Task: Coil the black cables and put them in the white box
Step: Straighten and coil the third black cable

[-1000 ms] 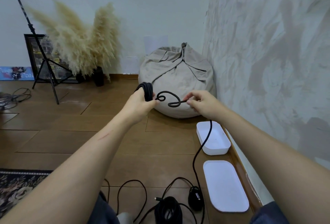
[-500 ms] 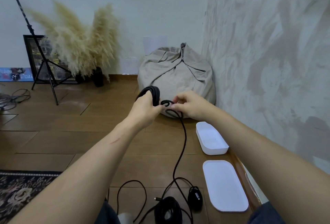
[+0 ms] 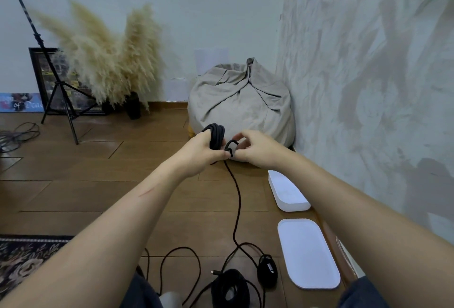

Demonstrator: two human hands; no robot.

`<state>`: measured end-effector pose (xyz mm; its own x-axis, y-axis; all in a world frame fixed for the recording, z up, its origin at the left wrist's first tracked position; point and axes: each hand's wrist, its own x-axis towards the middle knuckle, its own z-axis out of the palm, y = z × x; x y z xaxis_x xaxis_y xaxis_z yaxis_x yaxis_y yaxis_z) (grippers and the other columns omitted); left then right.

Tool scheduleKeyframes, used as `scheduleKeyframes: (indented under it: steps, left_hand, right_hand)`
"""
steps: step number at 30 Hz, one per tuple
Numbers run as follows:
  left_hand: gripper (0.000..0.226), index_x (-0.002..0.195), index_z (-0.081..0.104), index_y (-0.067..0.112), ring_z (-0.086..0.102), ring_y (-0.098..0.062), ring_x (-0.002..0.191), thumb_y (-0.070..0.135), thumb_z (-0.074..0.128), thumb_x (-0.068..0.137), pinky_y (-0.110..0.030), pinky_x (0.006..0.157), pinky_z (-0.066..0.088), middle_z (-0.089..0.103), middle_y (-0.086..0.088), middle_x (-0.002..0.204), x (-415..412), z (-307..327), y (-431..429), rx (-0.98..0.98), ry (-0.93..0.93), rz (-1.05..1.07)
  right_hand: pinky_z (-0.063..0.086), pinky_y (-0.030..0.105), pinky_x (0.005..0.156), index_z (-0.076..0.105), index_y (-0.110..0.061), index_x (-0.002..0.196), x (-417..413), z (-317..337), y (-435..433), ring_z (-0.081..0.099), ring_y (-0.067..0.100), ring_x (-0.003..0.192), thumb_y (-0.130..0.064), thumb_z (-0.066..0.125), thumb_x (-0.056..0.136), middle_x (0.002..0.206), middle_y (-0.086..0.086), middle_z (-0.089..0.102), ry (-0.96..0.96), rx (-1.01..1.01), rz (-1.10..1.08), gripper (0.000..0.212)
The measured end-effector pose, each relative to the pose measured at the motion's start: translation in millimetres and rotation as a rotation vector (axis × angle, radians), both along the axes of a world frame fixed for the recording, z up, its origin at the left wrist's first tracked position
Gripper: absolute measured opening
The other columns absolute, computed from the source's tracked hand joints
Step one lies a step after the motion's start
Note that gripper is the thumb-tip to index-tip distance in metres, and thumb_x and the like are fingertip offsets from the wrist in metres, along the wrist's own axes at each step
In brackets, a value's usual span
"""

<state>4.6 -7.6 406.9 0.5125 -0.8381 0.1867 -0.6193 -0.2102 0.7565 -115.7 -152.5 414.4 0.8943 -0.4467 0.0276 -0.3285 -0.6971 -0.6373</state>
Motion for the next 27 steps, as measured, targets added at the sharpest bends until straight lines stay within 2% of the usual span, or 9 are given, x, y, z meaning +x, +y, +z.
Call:
scheduleKeyframes:
  steps: [3,8,11,14,18,20,23,25,27]
  left_hand:
    - [0.022,0.101,0.061,0.004,0.054,-0.008,0.077,0.016,0.075,0.09,-0.024,0.072,0.043,0.058,0.001,0.086,-3,3,2,-0.05,0.128,-0.042]
    - [0.017,0.1,0.064,0.012,0.06,-0.009,0.081,0.016,0.076,0.088,-0.03,0.081,0.044,0.065,0.005,0.084,-1,4,5,-0.132,0.242,-0.025]
    - [0.024,0.1,0.063,0.015,0.062,-0.01,0.084,0.023,0.079,0.084,-0.032,0.083,0.045,0.066,0.008,0.082,1,3,4,-0.145,0.243,-0.024]
    - [0.025,0.104,0.061,0.014,0.057,-0.008,0.079,0.022,0.078,0.088,-0.026,0.074,0.043,0.064,0.007,0.083,2,0,2,-0.152,0.21,0.028]
    - [0.024,0.103,0.06,0.014,0.054,-0.003,0.073,0.024,0.076,0.09,-0.017,0.066,0.04,0.062,0.007,0.085,3,-4,-3,-0.138,0.051,0.099]
    - [0.024,0.102,0.06,0.015,0.054,-0.002,0.075,0.025,0.077,0.089,-0.01,0.062,0.038,0.061,0.008,0.086,1,-5,-6,-0.142,-0.005,0.135]
    - [0.025,0.104,0.06,0.013,0.055,-0.004,0.082,0.025,0.076,0.089,-0.007,0.063,0.038,0.061,0.008,0.091,-4,-5,-12,-0.179,-0.045,0.171]
    - [0.025,0.106,0.059,0.013,0.055,-0.003,0.084,0.024,0.075,0.089,-0.01,0.065,0.038,0.061,0.01,0.091,-8,-5,-14,-0.191,-0.064,0.195]
    - [0.026,0.107,0.058,0.014,0.057,-0.007,0.089,0.026,0.074,0.09,-0.018,0.071,0.041,0.063,0.01,0.095,-10,-5,-17,-0.192,-0.082,0.226]
  right_hand:
    - [0.051,0.036,0.097,0.061,-0.026,0.129,0,-5,1,0.063,0.014,0.108,-0.033,0.068,0.087,0.109,-0.008,0.07,-0.049,-0.025,0.036,0.043]
    - [0.047,0.036,0.107,0.065,-0.014,0.126,-5,-2,-1,0.067,0.018,0.112,-0.017,0.069,0.091,0.113,0.006,0.074,-0.17,0.293,0.114,0.035]
    - [0.047,0.029,0.092,0.062,-0.015,0.121,-6,2,0,0.066,0.015,0.095,-0.014,0.069,0.091,0.098,0.003,0.073,-0.191,0.291,0.132,0.031]
    - [0.044,0.031,0.085,0.058,-0.014,0.108,-4,7,0,0.058,0.013,0.084,-0.01,0.071,0.089,0.085,0.003,0.064,-0.176,0.292,0.131,0.023]
    - [0.041,0.035,0.077,0.053,-0.014,0.102,1,7,-1,0.051,0.02,0.081,-0.01,0.069,0.088,0.084,0.006,0.056,-0.109,0.252,0.152,0.022]
    - [0.04,0.03,0.073,0.053,-0.011,0.106,3,8,-3,0.049,0.017,0.076,-0.011,0.067,0.09,0.081,0.003,0.053,-0.081,0.214,0.141,0.021]
    - [0.035,0.024,0.062,0.056,-0.01,0.104,5,5,-6,0.043,0.012,0.067,-0.019,0.066,0.093,0.074,-0.003,0.049,-0.093,0.097,0.103,0.017]
    - [0.035,0.027,0.062,0.061,-0.012,0.1,6,4,-9,0.043,0.012,0.067,-0.029,0.068,0.092,0.072,-0.004,0.05,-0.1,0.029,0.097,0.02]
    - [0.04,0.032,0.073,0.061,-0.02,0.094,7,4,-13,0.048,0.015,0.079,-0.036,0.067,0.09,0.076,-0.007,0.053,-0.065,-0.098,0.067,0.017]
